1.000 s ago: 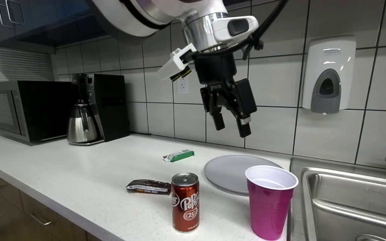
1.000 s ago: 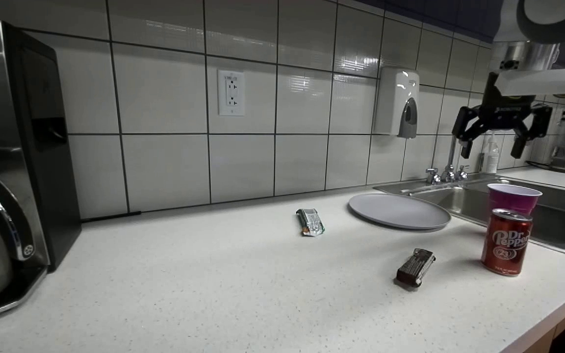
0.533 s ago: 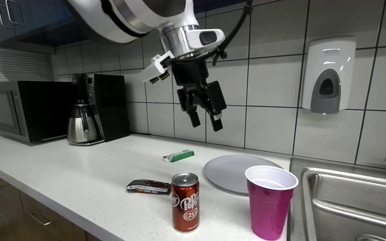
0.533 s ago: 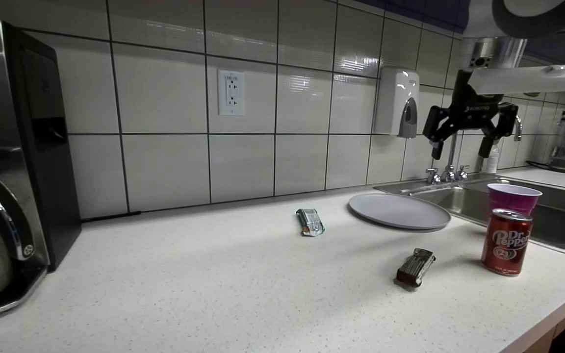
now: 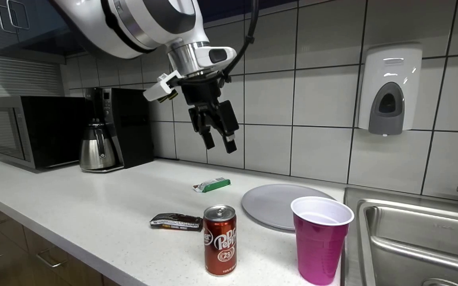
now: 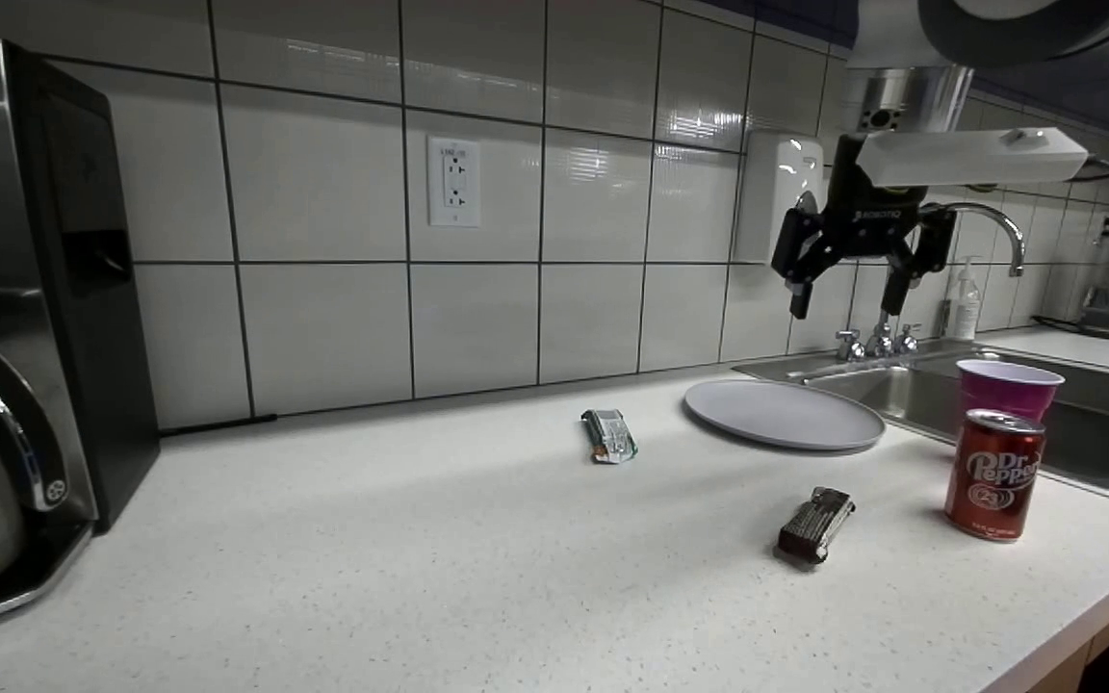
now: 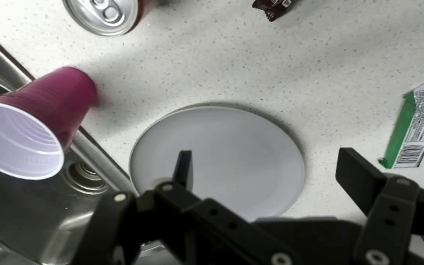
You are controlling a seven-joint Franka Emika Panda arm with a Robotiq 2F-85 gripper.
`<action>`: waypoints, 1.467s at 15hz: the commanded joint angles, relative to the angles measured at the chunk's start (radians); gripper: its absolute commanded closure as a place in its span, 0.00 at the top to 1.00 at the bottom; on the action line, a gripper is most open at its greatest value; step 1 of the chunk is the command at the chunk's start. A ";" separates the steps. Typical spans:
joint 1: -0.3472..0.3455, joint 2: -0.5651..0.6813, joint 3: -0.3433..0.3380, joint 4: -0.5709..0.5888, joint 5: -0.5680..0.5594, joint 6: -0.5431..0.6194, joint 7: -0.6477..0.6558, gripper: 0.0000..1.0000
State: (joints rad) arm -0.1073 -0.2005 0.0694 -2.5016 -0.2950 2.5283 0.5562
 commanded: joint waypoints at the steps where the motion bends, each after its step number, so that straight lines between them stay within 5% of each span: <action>1: 0.016 0.049 0.032 0.049 -0.001 -0.010 0.074 1.00; 14: 0.155 0.257 0.051 0.253 -0.069 -0.051 0.468 1.00; 22: 0.251 0.403 0.014 0.392 -0.069 -0.113 0.536 1.00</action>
State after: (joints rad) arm 0.1045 0.1451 0.1087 -2.1903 -0.3453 2.4784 1.0592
